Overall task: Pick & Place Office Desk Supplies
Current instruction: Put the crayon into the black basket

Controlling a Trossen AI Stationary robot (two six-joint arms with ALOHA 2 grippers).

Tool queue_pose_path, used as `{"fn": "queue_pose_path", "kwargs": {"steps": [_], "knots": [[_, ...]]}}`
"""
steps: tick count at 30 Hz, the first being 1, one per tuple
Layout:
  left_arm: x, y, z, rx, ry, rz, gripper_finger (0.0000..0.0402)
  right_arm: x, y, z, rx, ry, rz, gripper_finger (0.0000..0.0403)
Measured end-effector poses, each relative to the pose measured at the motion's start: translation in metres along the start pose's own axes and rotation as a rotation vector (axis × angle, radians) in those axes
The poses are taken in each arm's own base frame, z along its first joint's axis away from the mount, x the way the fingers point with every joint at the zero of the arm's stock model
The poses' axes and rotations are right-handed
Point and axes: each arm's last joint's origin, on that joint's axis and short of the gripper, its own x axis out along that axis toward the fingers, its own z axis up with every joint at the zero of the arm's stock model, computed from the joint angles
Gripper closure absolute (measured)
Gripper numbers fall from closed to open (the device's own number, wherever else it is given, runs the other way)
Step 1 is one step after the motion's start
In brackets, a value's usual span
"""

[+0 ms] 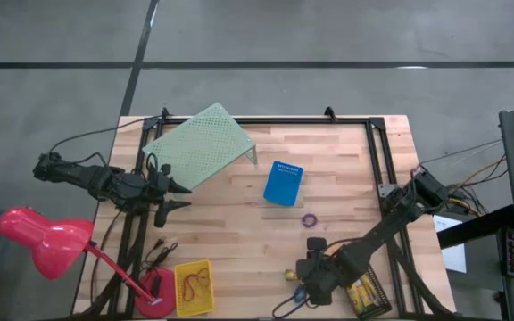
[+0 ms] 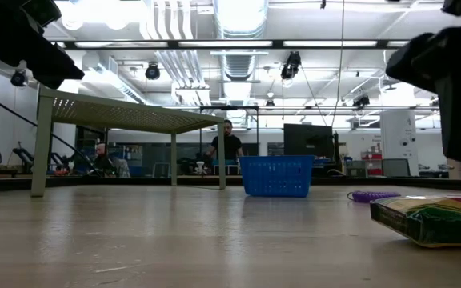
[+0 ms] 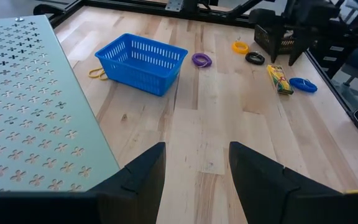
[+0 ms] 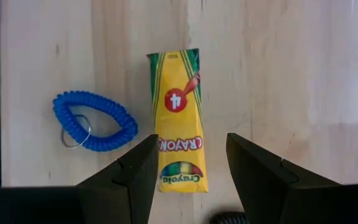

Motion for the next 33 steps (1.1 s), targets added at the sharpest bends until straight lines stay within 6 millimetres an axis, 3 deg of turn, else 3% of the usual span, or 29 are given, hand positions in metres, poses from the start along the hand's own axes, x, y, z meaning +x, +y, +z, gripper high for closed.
{"fn": "queue_pose_path", "kwargs": {"steps": [33], "knots": [[0.000, 0.000, 0.000, 0.000, 0.000, 0.000, 0.0219, 0.028, -0.002, -0.015, 0.069, 0.059, 0.012, 0.0222]]}}
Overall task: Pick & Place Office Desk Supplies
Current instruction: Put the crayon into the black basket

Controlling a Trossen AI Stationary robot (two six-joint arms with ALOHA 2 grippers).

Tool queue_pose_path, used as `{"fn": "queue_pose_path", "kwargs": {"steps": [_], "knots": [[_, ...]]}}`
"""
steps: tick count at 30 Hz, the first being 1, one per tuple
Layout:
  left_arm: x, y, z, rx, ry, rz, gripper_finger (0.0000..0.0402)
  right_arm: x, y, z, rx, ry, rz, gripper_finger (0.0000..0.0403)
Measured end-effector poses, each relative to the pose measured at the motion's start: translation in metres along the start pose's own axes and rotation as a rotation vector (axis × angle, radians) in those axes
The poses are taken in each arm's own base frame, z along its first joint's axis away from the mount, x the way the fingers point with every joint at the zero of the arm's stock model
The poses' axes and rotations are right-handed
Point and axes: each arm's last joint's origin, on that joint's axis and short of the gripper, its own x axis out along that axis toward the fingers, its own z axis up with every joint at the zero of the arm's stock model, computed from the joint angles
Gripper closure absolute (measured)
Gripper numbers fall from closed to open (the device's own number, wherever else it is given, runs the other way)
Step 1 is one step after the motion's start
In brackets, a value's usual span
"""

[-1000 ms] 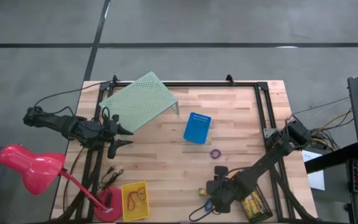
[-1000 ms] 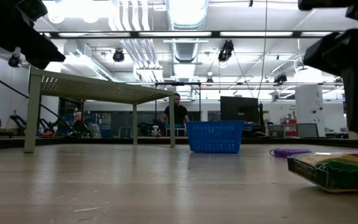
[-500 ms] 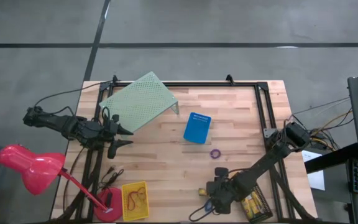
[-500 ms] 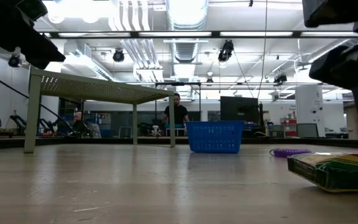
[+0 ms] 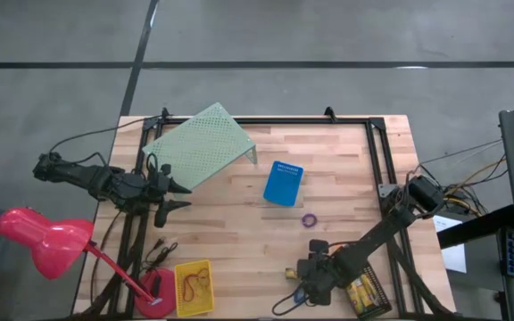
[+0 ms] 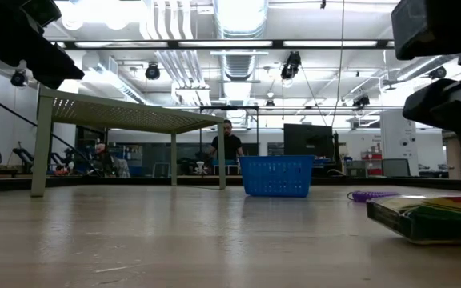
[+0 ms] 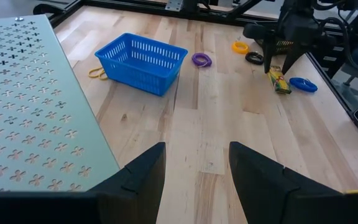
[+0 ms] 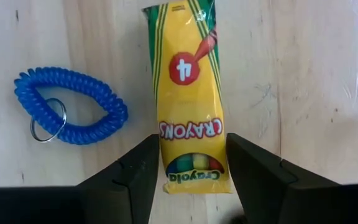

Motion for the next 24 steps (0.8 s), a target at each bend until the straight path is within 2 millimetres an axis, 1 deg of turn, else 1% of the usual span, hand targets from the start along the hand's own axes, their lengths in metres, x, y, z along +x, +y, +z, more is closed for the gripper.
{"fn": "queue_pose_path", "kwargs": {"steps": [4, 16, 21, 24], "knots": [[0.000, 0.000, 0.000, 0.000, 0.000, 0.000, 0.0219, -0.001, 0.001, 0.001, 0.000, -0.004, 0.003, 0.0235], [0.000, 0.000, 0.000, 0.000, 0.000, 0.000, 0.0219, -0.001, 0.000, 0.001, -0.003, -0.005, 0.002, 0.0290], [0.000, 0.000, 0.000, 0.000, 0.000, 0.000, 0.0219, -0.003, 0.000, 0.001, -0.001, -0.015, -0.002, 0.0297], [0.000, 0.000, 0.000, 0.000, 0.000, 0.000, 0.0219, -0.013, -0.001, 0.005, 0.004, -0.064, -0.023, 0.0294]]}}
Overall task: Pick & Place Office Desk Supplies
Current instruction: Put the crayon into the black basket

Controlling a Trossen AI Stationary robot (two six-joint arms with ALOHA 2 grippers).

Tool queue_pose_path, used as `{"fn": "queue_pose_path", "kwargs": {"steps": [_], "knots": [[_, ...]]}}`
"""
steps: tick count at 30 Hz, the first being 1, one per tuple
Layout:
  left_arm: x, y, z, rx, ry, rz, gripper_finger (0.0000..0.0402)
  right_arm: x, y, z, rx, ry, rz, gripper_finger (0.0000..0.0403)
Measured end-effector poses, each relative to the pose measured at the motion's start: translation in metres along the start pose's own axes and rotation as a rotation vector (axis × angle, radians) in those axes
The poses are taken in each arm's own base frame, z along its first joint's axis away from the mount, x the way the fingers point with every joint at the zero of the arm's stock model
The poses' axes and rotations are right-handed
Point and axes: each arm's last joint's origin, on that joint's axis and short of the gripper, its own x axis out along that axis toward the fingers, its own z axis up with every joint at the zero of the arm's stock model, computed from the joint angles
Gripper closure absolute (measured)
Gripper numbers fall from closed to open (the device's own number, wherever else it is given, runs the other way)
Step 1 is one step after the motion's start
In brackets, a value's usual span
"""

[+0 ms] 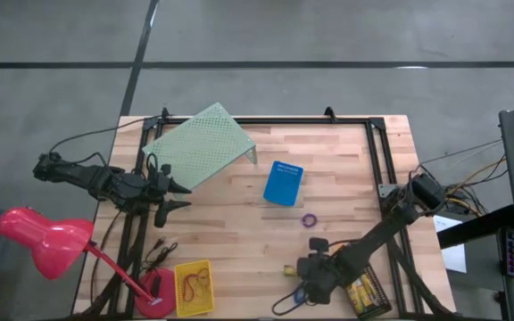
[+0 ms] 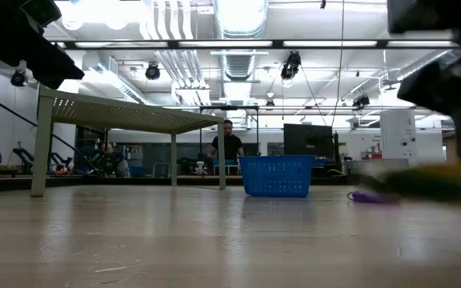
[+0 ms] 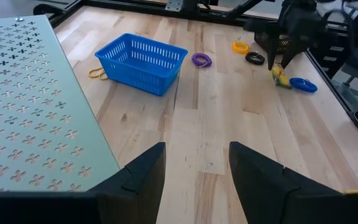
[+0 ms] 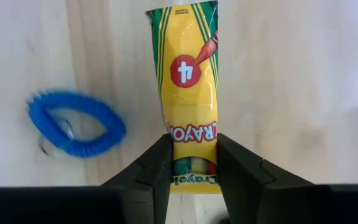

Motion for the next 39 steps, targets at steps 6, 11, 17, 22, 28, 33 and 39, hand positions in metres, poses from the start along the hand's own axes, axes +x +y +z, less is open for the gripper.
{"fn": "queue_pose_path", "kwargs": {"steps": [6, 11, 17, 22, 28, 33, 39], "knots": [[0.000, 0.000, 0.000, 0.000, 0.000, 0.000, 0.0219, -0.042, -0.005, 0.012, 0.124, -0.142, 0.008, 0.0285], [0.000, 0.000, 0.000, 0.000, 0.000, 0.000, 0.0219, -0.089, -0.018, 0.019, 0.359, -0.252, 0.093, 0.0288], [0.000, 0.000, 0.000, 0.000, 0.000, 0.000, 0.0219, -0.139, -0.038, 0.013, 0.709, -0.269, 0.213, 0.0304], [0.000, 0.000, 0.000, 0.001, 0.003, 0.000, 0.0219, -0.159, -0.044, -0.004, 0.906, -0.124, 0.271, 0.0315], [0.001, 0.000, 0.000, 0.003, 0.008, 0.002, 0.0219, -0.169, -0.036, -0.026, 0.960, 0.016, 0.281, 0.0318], [0.001, 0.000, 0.000, 0.002, 0.008, 0.002, 0.0219, -0.173, -0.026, -0.053, 1.051, 0.141, 0.215, 0.0317], [0.001, 0.000, 0.000, 0.002, 0.008, 0.002, 0.0219, -0.175, -0.007, -0.082, 1.129, 0.225, 0.187, 0.0314]]}}
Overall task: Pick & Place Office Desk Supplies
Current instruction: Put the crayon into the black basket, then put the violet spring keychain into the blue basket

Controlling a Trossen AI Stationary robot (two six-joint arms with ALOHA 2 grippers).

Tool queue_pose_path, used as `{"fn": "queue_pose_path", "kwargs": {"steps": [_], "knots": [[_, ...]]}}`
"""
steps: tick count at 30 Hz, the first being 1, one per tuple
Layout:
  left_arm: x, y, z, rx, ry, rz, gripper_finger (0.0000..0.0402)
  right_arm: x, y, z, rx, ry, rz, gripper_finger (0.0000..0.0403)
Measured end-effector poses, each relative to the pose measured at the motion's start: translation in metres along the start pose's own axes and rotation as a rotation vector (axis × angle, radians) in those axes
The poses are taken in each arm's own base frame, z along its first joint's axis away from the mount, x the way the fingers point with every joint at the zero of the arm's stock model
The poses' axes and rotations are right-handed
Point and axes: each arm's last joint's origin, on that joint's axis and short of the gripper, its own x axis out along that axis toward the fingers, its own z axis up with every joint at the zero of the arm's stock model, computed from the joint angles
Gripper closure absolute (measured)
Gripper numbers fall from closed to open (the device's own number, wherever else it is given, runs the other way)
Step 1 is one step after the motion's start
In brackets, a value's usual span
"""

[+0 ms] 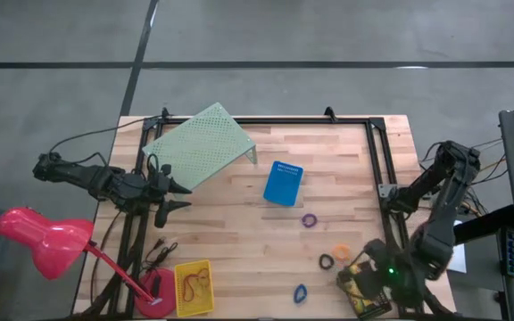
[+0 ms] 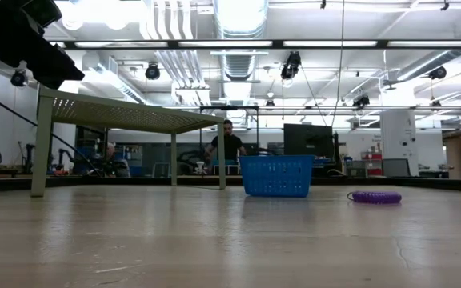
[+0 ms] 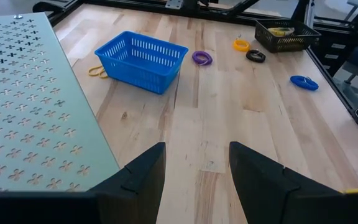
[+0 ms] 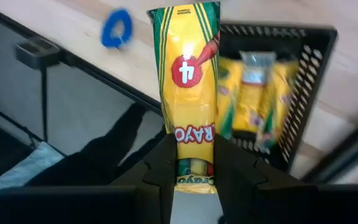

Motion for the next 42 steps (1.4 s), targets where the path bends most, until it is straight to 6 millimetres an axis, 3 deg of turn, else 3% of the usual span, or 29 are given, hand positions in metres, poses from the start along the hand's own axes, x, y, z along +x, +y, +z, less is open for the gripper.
{"fn": "queue_pose_path", "kwargs": {"steps": [10, 20, 26, 42], "knots": [[0.000, 0.000, 0.000, 0.000, 0.000, 0.000, 0.0219, 0.030, -0.014, -0.024, -0.060, 0.022, -0.173, 0.0308], [0.000, 0.000, 0.000, 0.001, 0.001, 0.000, 0.0219, 0.087, -0.018, -0.040, -0.085, -0.086, -0.291, 0.0294], [0.000, 0.000, 0.000, 0.002, 0.004, 0.001, 0.0219, 0.109, -0.016, -0.049, -0.092, -0.125, -0.343, 0.0281], [0.000, 0.000, 0.000, 0.002, 0.004, 0.001, 0.0219, 0.108, -0.011, -0.054, -0.095, -0.115, -0.359, 0.0184]]}}
